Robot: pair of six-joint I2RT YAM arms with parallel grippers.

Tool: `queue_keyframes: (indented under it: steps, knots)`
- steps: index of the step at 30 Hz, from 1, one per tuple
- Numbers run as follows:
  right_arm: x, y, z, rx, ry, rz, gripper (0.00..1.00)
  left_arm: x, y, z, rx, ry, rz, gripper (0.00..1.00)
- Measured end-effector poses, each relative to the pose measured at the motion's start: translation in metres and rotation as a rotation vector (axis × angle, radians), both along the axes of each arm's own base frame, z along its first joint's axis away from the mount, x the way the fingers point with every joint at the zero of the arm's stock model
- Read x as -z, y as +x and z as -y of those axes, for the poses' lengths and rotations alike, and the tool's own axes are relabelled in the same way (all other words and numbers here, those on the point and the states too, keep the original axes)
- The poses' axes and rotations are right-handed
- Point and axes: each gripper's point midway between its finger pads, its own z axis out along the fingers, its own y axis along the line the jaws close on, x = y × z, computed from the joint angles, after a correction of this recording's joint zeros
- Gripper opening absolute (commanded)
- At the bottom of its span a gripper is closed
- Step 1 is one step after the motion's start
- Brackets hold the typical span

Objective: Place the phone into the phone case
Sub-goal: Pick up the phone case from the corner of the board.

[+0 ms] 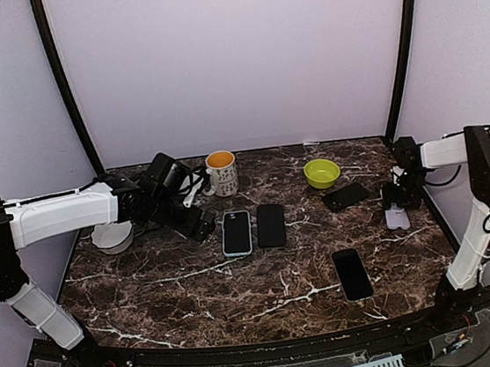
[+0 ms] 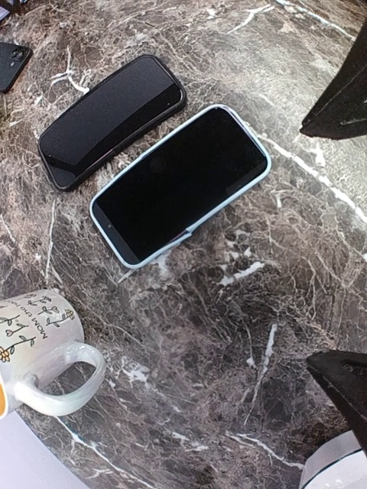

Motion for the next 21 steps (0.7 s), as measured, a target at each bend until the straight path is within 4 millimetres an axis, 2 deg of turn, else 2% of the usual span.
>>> queue_keyframes:
  steps: [4, 9, 14, 17, 19, 21]
  knots:
    - [-0.007, -0.013, -0.010, -0.022, 0.020, -0.007, 0.47, 0.001, -0.007, 0.001, 0.026, -0.022, -0.004, 0.99]
    - [-0.036, -0.015, -0.038, -0.108, 0.043, 0.053, 0.45, -0.016, -0.014, 0.008, 0.070, -0.102, 0.022, 0.99]
    - [-0.076, -0.022, -0.068, -0.210, 0.086, 0.140, 0.42, -0.036, -0.020, 0.017, 0.119, -0.191, 0.060, 0.99]
    - [-0.109, -0.030, -0.091, -0.282, 0.129, 0.217, 0.39, -0.044, -0.024, 0.022, 0.148, -0.235, 0.073, 0.99]
    - [-0.131, -0.033, -0.109, -0.334, 0.166, 0.274, 0.37, -0.048, -0.027, 0.025, 0.171, -0.262, 0.080, 0.99]
    - [-0.156, -0.039, -0.137, -0.416, 0.205, 0.338, 0.37, -0.053, -0.033, 0.027, 0.199, -0.294, 0.090, 0.99]
